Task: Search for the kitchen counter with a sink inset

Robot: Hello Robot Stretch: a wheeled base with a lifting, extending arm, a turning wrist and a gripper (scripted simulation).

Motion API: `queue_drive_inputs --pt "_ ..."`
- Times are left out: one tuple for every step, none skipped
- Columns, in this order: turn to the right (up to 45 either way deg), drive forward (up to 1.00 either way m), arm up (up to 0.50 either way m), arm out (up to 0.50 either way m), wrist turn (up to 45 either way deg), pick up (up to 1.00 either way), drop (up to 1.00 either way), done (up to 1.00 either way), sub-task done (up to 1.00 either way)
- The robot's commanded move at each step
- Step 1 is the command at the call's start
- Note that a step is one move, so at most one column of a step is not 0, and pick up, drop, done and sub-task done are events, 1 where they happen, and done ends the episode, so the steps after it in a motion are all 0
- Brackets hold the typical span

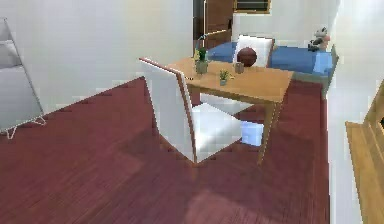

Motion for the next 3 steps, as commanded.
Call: queue_drive_inputs --pt "-45.0 0.00 0.00 0.00 0.0 0.00 0.00 0.00 0.00" --pt "-15.0 0.00 0.00 0.00 0.0 0.00 0.00 0.00 0.00" --pt "0.0 0.10 0.00 0.00 0.0 0.00 0.00 0.00 0.00"
